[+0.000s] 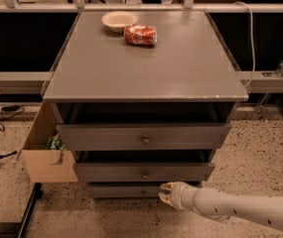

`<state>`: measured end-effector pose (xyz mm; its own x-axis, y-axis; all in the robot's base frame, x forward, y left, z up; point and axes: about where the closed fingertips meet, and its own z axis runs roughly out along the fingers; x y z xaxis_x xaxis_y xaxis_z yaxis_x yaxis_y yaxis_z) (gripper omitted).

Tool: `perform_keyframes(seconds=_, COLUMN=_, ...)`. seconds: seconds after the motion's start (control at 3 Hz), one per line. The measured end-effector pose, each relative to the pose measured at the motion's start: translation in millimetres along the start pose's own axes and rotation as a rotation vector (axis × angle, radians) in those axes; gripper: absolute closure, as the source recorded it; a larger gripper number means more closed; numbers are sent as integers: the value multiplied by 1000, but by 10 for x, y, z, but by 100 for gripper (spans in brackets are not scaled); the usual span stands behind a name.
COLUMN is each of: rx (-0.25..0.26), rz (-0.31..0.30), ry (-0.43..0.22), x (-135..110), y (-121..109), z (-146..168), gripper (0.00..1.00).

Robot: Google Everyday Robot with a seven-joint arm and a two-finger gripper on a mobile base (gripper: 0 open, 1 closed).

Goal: Close middle drawer

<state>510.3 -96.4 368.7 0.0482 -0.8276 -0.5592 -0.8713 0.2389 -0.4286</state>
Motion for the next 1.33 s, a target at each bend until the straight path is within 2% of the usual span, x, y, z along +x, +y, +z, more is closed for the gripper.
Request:
perform_keyframes(seconds=0.33, rx=51, rz=-33, ry=2, x=-20, y=-210, z=90, gripper=96)
perform_keyframes(seconds=0.67, rx=88, rz=-51, ry=12, x=-6, y=-351, z=172, gripper=100)
perform_keyframes(seconds=1.33, rx=119, rz=-67, ry=24, x=2, y=-500, z=268, gripper=100)
